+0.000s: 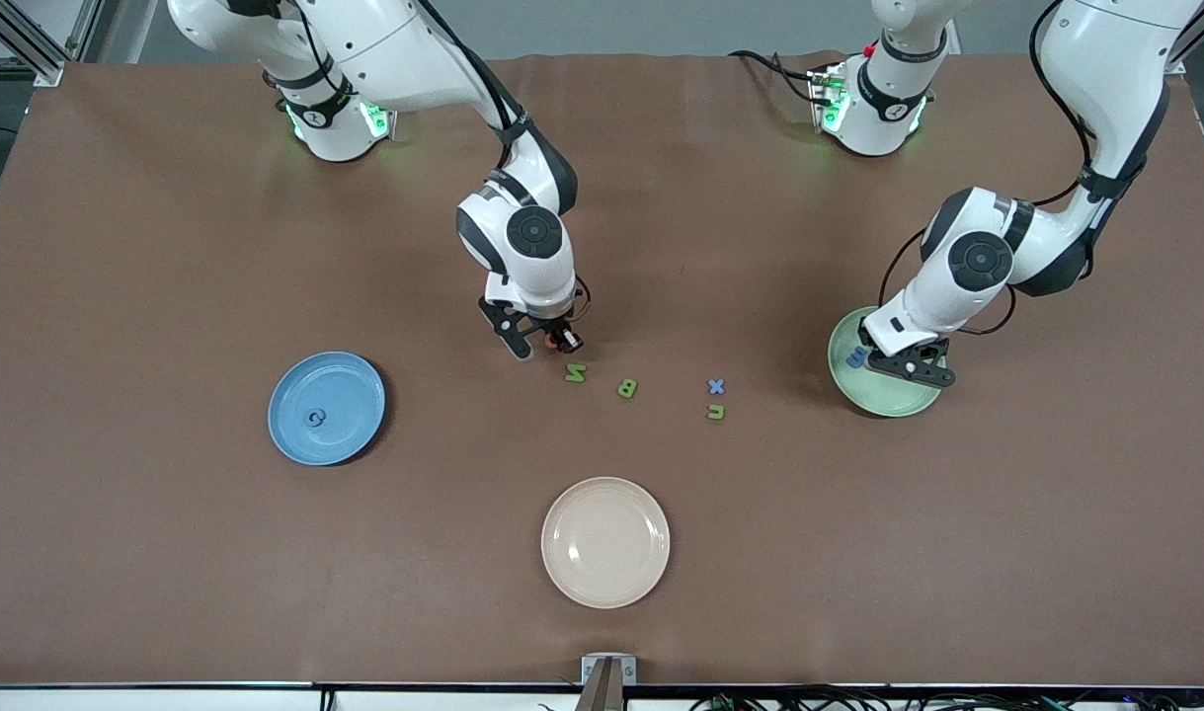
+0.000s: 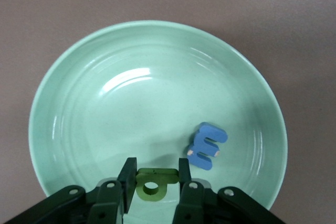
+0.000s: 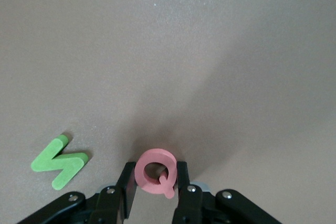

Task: Sort uppercase to blue plate, lowercase to green plate
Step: 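Release the d on the green plate while the right gripper drops the Q, then grasp the blue x with the left gripper while the right gripper grasps the green M, then place the x on the green plate while the right gripper places the M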

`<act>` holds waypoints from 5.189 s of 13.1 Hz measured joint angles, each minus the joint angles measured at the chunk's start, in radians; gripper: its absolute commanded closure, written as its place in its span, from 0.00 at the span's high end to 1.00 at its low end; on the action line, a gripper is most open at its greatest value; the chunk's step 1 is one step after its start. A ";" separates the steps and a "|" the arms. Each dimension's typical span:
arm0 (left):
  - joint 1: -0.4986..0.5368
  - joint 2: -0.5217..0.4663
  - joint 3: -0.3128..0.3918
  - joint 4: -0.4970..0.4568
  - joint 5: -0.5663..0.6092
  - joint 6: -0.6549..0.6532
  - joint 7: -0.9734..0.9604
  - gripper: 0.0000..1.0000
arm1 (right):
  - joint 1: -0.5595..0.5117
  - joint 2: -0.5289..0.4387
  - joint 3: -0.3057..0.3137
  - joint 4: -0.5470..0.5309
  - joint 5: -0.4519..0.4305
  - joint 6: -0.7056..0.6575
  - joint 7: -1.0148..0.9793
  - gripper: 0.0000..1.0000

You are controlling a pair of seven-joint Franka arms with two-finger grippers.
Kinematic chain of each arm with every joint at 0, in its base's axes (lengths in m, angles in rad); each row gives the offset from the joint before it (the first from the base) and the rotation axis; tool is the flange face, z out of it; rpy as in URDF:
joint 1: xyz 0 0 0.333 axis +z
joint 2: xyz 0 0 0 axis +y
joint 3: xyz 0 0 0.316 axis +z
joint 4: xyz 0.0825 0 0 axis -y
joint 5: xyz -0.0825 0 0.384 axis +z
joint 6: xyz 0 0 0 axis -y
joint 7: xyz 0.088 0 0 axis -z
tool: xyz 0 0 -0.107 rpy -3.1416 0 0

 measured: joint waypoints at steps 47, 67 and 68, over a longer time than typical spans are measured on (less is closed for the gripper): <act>-0.517 0.390 0.022 0.530 0.034 -0.176 -0.841 0.62 | -0.398 -0.174 0.002 -0.025 0.123 -0.198 -0.216 1.00; -0.494 0.388 0.024 0.549 0.040 -0.167 -0.859 0.09 | -0.080 0.139 0.005 0.252 0.123 -0.116 0.408 0.99; -0.484 0.371 0.023 0.542 0.041 -0.168 -0.858 0.08 | -0.080 0.147 0.003 0.252 0.123 -0.110 0.408 0.98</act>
